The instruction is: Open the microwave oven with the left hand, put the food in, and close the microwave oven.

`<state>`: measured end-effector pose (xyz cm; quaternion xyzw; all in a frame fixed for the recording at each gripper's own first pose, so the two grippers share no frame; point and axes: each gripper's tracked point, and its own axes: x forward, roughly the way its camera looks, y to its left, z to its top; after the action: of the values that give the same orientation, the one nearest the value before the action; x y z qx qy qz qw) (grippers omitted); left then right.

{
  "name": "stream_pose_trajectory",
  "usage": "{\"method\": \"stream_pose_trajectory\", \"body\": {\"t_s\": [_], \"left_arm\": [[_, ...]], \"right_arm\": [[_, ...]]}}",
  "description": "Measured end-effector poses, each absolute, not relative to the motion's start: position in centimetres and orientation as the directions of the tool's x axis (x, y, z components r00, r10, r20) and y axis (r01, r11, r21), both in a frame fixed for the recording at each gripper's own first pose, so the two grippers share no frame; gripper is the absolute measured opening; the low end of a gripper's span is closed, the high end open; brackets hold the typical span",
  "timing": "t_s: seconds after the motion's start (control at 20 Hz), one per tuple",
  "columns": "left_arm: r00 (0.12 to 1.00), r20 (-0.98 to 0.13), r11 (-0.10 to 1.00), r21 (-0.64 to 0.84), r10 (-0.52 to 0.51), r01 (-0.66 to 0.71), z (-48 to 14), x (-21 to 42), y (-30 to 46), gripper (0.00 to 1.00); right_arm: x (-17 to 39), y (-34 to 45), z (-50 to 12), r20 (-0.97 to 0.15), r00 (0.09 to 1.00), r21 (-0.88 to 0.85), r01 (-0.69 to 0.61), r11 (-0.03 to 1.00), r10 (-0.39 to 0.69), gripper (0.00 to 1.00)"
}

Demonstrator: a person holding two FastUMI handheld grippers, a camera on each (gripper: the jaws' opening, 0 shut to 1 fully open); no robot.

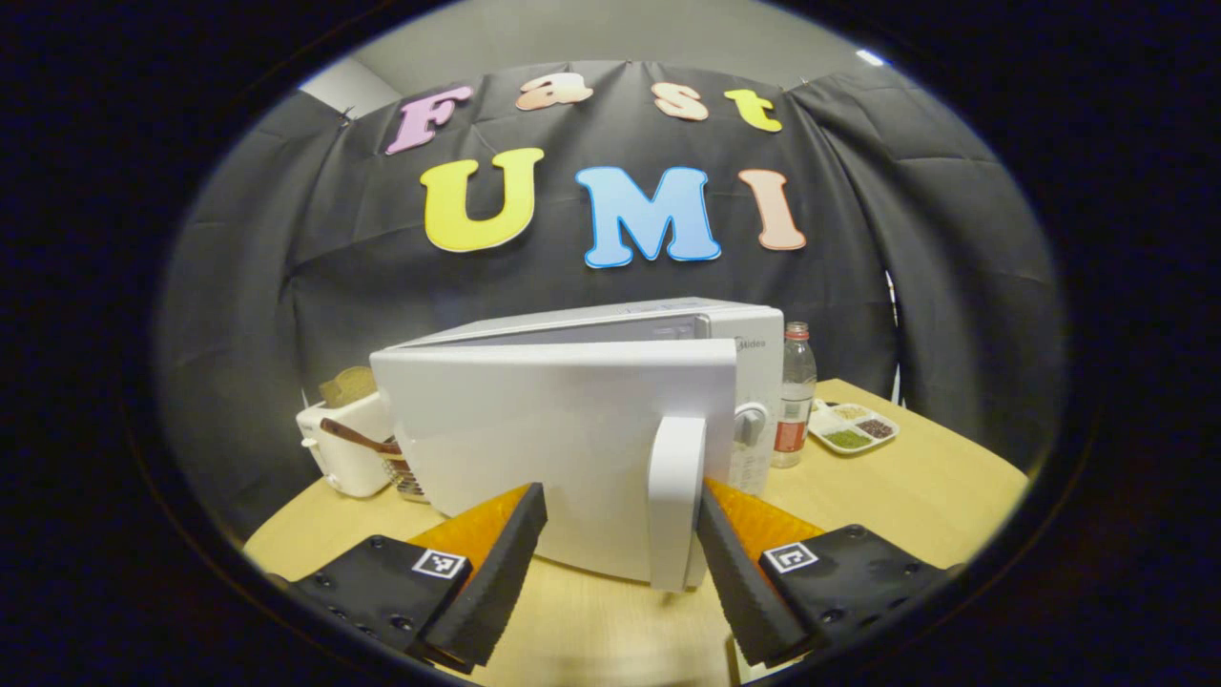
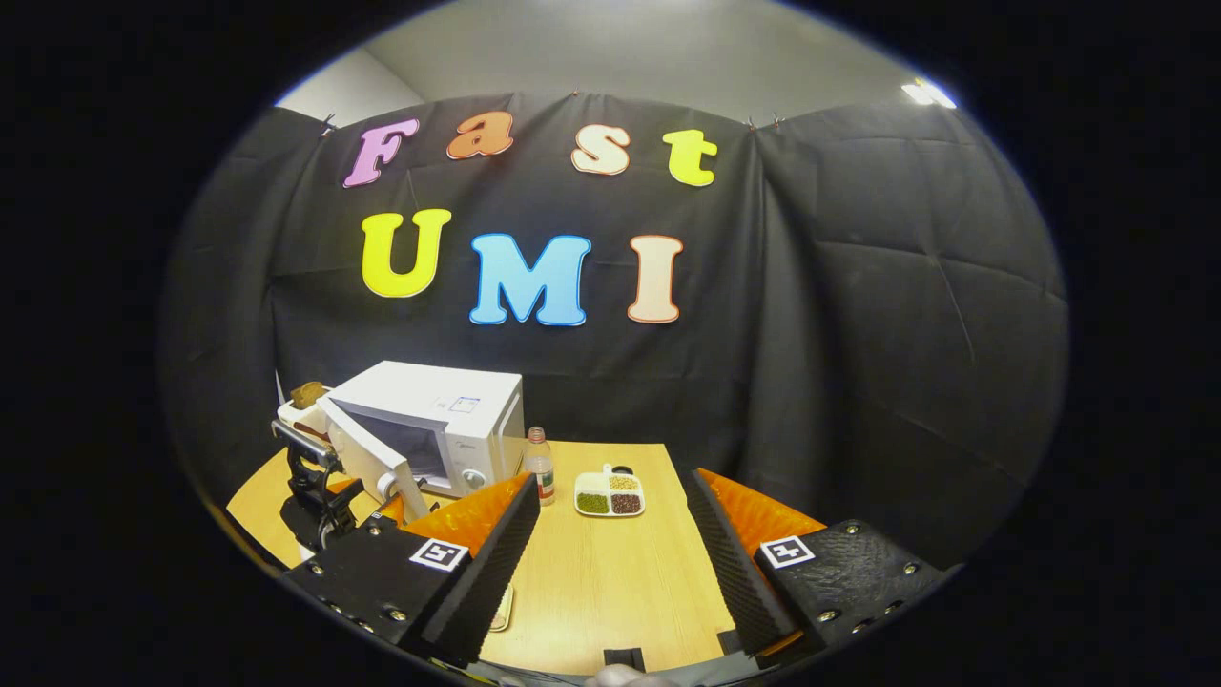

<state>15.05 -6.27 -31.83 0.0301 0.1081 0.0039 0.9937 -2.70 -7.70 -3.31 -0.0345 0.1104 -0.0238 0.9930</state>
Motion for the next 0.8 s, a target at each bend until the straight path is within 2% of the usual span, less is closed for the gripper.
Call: {"method": "stream_pose_trajectory", "body": {"t_s": [0.05, 0.1, 0.15, 0.2, 0.25, 0.55, 0.65, 0.7, 0.8], "left_arm": [[0.976, -0.218, 0.998, 0.063, 0.014, 0.000, -31.8, 14.6, -6.2, 1.00], [0.975, -0.221, 0.998, 0.063, 0.014, 0.000, -31.9, 14.2, -5.8, 0.93], [0.975, -0.222, 0.998, 0.060, 0.013, 0.000, -31.8, 13.7, -5.5, 1.00], [0.974, -0.226, 0.999, 0.049, 0.013, -0.002, -32.0, 13.0, -5.0, 0.93], [0.972, -0.234, 0.999, 0.034, 0.015, -0.007, -32.1, 12.3, -4.5, 1.00], [0.966, -0.252, 0.999, 0.030, 0.051, -0.044, -32.4, 7.9, -0.9, 1.00], [0.963, -0.260, 0.998, 0.036, 0.065, -0.057, -32.5, 6.4, 0.5, 0.97], [0.962, -0.263, 0.997, 0.041, 0.073, -0.064, -32.6, 5.8, 1.3, 1.00], [0.959, -0.268, 0.995, 0.049, 0.093, -0.083, -32.8, 4.4, 3.0, 1.00]], "right_arm": [[-2.7, -7.5, -3.4, -0.221, 0.974, -0.074, 0.036, 0.997, -0.051, 0.96], [-2.8, -7.3, -3.7, -0.225, 0.973, -0.075, 0.030, 0.997, -0.047, 0.95], [-2.9, -6.9, -3.8, -0.229, 0.973, -0.075, 0.021, 0.997, -0.038, 0.95], [-2.9, -6.5, -4.1, -0.235, 0.972, -0.073, 0.009, 0.997, -0.026, 0.95], [-2.9, -6.1, -4.2, -0.240, 0.971, -0.071, -0.004, 0.997, -0.013, 0.95], [-3.2, -2.5, -5.2, -0.263, 0.962, -0.052, -0.083, 0.995, 0.066, 0.96], [-3.2, -1.0, -5.8, -0.276, 0.956, -0.051, -0.113, 0.992, 0.095, 0.96], [-3.2, -0.1, -6.0, -0.280, 0.953, -0.043, -0.130, 0.991, 0.113, 0.96], [-3.4, 1.8, -6.4, -0.290, 0.945, -0.032, -0.164, 0.986, 0.148, 0.95]]}}
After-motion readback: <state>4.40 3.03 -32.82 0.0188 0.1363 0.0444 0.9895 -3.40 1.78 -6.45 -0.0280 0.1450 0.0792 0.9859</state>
